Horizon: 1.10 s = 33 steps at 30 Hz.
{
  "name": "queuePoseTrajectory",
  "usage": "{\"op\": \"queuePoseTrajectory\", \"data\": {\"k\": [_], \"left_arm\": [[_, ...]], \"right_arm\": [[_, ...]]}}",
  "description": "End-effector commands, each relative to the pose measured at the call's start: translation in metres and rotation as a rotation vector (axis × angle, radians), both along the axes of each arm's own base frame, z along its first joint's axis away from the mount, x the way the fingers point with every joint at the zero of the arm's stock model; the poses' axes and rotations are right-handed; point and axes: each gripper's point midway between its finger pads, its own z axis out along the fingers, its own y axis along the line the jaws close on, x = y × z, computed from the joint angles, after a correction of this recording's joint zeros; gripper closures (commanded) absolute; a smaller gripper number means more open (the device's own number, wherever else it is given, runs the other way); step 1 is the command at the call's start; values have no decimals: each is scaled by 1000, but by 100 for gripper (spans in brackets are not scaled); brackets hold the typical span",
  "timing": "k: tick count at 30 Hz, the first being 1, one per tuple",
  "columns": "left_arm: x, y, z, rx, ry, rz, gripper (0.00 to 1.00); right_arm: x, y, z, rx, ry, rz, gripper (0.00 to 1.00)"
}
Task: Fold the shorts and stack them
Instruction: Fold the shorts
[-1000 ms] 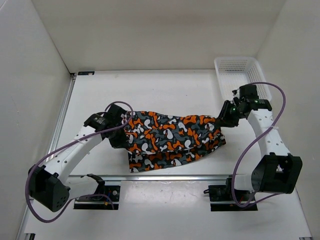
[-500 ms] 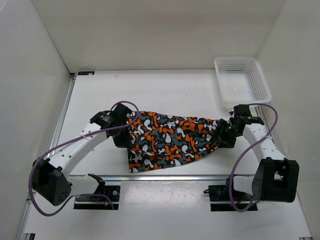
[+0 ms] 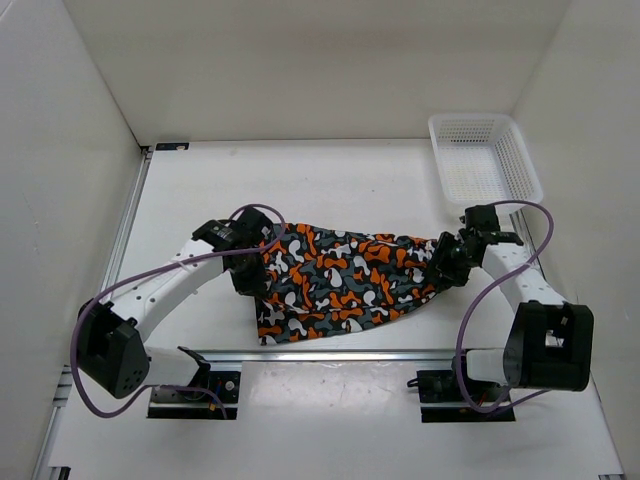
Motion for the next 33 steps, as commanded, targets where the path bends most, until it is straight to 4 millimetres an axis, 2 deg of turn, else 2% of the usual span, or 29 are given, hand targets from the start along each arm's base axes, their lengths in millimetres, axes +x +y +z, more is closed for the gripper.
{"op": "queuePoseTrajectory", "data": {"k": [1, 3, 4, 6, 7, 9, 10, 12, 14, 15, 17, 19, 23, 27, 29, 30, 31, 32, 33], "left_arm": [[11, -4, 11, -8, -51, 4, 90], [14, -4, 13, -6, -63, 7, 90], [16, -6, 17, -11, -72, 7, 90], [19, -5, 19, -3, -75, 9, 90], [18, -5, 22, -1, -72, 9, 90], [27, -6, 34, 4, -105, 16, 90], [27, -5, 39, 6, -107, 8, 90], [34, -8, 57, -7, -146, 13, 90], [38, -5, 68, 4, -171, 8, 90], [38, -6, 76, -1, -178, 8, 90], [38, 0, 78, 26, -183, 16, 90], [32, -5, 83, -11, -193, 10, 90], [16, -13, 64, -22, -140, -18, 90], [-12, -22, 38, -36, -64, -54, 90], [-31, -21, 16, -23, -3, -71, 90], [-33, -23, 10, -29, -9, -82, 90], [-43, -17, -8, -12, 35, -70, 90], [-46, -17, -18, -4, 59, -71, 85], [-48, -18, -26, -1, 76, -73, 70]], "right_arm": [[18, -2, -6, -19, -40, -15, 47], [17, 2, -7, 5, -28, -5, 55], [19, 4, -4, 13, -37, -1, 67], [19, 4, 0, 13, -40, -1, 84], [23, 2, 10, 4, -68, -5, 98], [24, -2, 22, -19, -81, -15, 100], [32, -4, 40, -28, -135, -20, 100], [33, -10, 58, -60, -161, -46, 100], [39, -16, 85, -85, -227, -63, 100], [35, -18, 90, -95, -224, -68, 100], [34, -21, 103, -113, -250, -79, 100], [29, -25, 110, -130, -258, -89, 100], [21, -33, 107, -169, -229, -119, 100], [-1, -43, 95, -219, -188, -170, 100], [-15, -44, 83, -219, -140, -195, 100], [-16, -43, 85, -226, -152, -187, 100], [-15, -45, 89, -235, -156, -192, 100], [-17, -44, 86, -228, -132, -210, 100], [-15, -43, 87, -224, -128, -218, 98]]}}
